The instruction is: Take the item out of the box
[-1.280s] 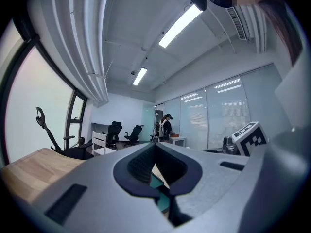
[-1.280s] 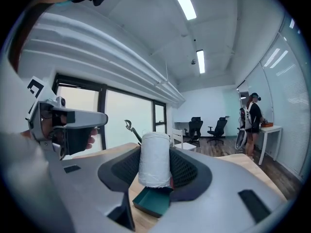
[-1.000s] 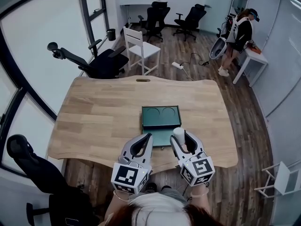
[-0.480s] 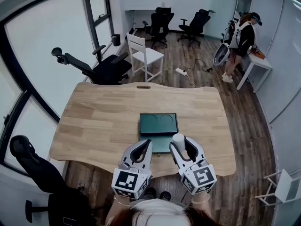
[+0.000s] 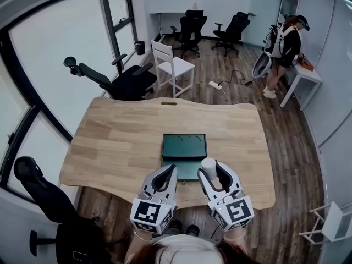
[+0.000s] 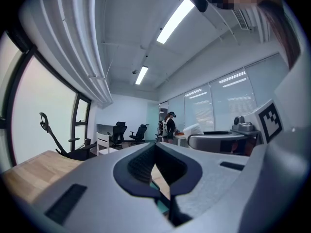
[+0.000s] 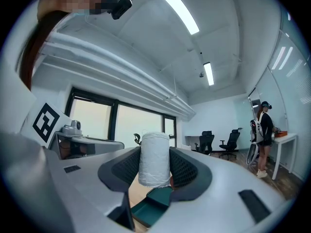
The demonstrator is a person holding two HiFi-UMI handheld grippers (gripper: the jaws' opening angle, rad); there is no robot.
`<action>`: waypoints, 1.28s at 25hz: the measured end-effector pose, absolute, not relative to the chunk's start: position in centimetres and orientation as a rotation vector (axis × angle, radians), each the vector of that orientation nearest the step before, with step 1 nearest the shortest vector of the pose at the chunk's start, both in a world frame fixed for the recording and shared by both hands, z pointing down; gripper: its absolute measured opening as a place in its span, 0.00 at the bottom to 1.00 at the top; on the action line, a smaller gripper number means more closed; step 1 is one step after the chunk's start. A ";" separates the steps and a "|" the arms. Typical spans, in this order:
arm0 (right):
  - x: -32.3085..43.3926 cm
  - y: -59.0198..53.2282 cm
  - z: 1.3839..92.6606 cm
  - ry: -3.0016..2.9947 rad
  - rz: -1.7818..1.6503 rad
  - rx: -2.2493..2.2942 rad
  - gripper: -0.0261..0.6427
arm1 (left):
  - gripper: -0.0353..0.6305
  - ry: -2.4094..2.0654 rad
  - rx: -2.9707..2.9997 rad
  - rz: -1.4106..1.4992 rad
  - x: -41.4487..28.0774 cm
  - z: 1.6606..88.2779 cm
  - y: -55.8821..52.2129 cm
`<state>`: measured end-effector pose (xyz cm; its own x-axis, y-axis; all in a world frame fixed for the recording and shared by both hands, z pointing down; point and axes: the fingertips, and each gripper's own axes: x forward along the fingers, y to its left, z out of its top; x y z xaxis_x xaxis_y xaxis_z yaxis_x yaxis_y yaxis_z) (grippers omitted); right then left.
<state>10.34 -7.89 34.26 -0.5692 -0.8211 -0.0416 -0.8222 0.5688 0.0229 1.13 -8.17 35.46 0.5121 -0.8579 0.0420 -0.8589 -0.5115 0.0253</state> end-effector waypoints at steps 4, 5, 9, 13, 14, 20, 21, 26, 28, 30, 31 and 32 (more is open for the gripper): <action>10.4 -7.8 34.1 2.759 0.072 -1.447 0.33 | 0.06 -1.529 2.686 0.019 1.1 35.1 -8.2; 10.4 -7.8 34.1 2.759 0.074 -1.449 0.33 | 0.06 -1.533 2.676 0.016 1.1 34.9 -8.3; 10.4 -8.0 34.4 2.767 0.078 -1.460 0.33 | 0.06 -1.534 2.673 0.024 1.0 35.2 -8.4; 10.4 -8.1 34.7 2.781 0.083 -1.469 0.33 | 0.06 -1.530 2.686 0.043 0.9 35.7 -8.6; 10.4 -8.1 34.7 2.782 0.080 -1.473 0.33 | 0.06 -1.528 2.685 0.044 0.8 35.7 -8.6; 9.3 -8.6 35.2 2.806 0.087 -1.459 0.33 | 0.06 -1.516 2.679 0.034 0.2 35.7 -9.2; 9.1 -8.6 35.2 2.808 0.087 -1.461 0.33 | 0.06 -1.511 2.683 0.034 0.1 35.7 -9.2; 8.5 -8.9 35.4 2.810 0.077 -1.469 0.33 | 0.06 -1.496 2.687 0.018 -0.4 35.8 -9.2; 8.1 -9.0 35.4 2.811 0.081 -1.472 0.33 | 0.06 -1.491 2.691 0.019 -0.6 35.9 -9.3; 7.7 -9.1 35.1 2.808 0.087 -1.472 0.33 | 0.06 -1.490 2.693 0.022 -1.0 35.9 -9.4; 7.5 -9.2 35.1 2.807 0.089 -1.472 0.33 | 0.06 -1.493 2.690 0.021 -1.2 35.8 -9.5; 7.2 -9.2 35.1 2.808 0.089 -1.473 0.33 | 0.06 -1.494 2.687 0.020 -1.5 35.7 -9.6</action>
